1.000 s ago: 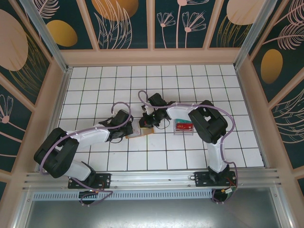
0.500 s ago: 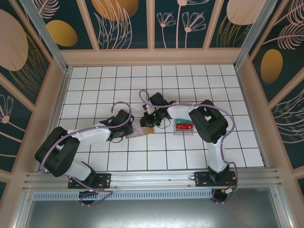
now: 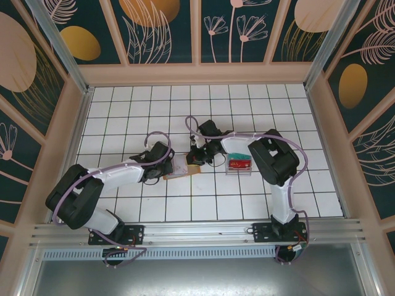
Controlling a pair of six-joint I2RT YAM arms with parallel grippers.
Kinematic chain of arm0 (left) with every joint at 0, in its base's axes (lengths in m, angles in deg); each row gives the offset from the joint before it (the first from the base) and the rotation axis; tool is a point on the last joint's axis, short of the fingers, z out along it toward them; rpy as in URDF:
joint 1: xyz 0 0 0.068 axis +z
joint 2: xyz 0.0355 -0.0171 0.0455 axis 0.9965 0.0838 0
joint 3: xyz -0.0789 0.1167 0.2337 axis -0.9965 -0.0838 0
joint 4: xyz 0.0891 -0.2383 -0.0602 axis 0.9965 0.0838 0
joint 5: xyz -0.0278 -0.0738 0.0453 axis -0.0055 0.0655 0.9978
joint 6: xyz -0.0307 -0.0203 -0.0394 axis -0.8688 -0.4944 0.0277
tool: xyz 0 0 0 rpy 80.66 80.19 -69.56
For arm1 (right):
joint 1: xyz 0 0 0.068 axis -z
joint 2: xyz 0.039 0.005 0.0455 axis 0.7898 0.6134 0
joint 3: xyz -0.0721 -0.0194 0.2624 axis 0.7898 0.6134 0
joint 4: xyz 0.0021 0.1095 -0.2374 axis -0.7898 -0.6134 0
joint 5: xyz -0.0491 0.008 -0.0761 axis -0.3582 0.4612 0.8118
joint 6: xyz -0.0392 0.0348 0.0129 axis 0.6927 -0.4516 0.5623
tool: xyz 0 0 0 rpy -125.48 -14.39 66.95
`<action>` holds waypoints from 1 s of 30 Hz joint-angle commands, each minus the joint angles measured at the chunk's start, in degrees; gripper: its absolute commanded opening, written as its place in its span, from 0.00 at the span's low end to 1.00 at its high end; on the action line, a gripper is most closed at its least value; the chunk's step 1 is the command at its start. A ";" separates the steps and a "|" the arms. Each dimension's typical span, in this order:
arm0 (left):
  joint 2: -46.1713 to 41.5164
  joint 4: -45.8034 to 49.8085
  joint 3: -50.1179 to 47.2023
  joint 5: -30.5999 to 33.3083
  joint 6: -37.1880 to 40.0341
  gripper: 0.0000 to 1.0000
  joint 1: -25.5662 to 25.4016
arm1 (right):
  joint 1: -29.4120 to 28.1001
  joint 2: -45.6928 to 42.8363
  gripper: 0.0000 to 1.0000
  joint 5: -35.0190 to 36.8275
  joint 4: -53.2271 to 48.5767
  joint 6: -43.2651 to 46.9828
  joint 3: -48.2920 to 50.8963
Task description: Take the credit cards out of the card holder
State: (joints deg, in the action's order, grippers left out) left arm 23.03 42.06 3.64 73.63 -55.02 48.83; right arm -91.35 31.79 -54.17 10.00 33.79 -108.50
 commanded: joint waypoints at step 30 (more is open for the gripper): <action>6.33 6.24 3.24 0.93 1.19 0.00 0.37 | -0.05 -0.98 0.00 1.50 -1.72 0.61 -0.70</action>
State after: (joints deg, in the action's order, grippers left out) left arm 27.54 44.05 9.06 72.49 -53.90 48.90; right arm -92.59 31.79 -54.11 9.85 33.66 -109.15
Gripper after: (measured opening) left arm 0.064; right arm 0.053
